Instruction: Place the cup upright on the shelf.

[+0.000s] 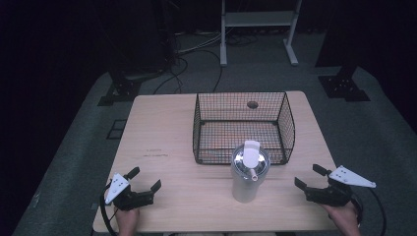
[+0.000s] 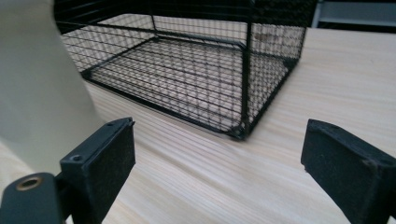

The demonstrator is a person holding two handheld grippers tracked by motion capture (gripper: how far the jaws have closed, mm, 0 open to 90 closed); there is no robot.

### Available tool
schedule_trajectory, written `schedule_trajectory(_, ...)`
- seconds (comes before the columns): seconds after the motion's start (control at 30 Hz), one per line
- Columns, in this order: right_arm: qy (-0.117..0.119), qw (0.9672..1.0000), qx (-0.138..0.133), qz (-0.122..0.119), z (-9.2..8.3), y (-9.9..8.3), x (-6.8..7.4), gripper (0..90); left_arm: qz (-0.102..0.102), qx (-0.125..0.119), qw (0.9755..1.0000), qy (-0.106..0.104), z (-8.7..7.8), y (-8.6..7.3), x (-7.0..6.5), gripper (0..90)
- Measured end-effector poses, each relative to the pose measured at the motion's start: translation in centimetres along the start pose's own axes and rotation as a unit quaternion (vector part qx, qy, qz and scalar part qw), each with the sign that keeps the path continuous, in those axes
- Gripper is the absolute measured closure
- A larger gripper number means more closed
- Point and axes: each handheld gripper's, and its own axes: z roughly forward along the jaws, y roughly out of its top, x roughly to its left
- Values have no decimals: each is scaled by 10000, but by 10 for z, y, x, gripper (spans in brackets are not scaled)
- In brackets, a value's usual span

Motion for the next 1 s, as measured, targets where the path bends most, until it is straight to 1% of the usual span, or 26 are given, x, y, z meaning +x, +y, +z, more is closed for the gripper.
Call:
schedule_trajectory(0.07,30,10000,-6,-42,-1,2,1,92,4,1,10000,1,0,0,0,0)
schedule_trajectory(0.1,125,9999,7,-100,-2,6,2,92,3,0,10000,5,0,0,0,0)
schedule_trajectory(0.2,192,9998,9,-100,-4,8,3,92,3,-5,10000,8,0,0,0,0)
schedule_trajectory(0.3,336,9993,-20,-184,-5,11,8,92,35,-8,10000,-19,-1,0,0,0)
schedule_trajectory(0.43,421,9988,-29,-234,-5,12,12,92,33,-18,10000,-19,-1,0,0,0)
schedule_trajectory(0.47,499,9984,-18,-272,-5,13,16,92,30,-21,10000,-23,-1,0,0,0)
schedule_trajectory(0.53,559,9979,-2,-315,-5,14,18,92,52,-46,10000,-46,-1,0,0,0)
schedule_trajectory(0.77,702,9964,50,-481,-4,19,27,92,30,-48,10000,-43,-1,0,0,0)
schedule_trajectory(0.83,724,9956,108,-585,-2,22,29,92,29,-53,10000,-41,-1,0,0,0)
schedule_trajectory(0.93,773,9951,107,-603,-1,24,30,92,31,-47,10000,-39,-1,0,0,0)
schedule_trajectory(1.0,869,9941,126,-637,1,26,33,91,34,-49,10000,-40,-1,0,0,0)
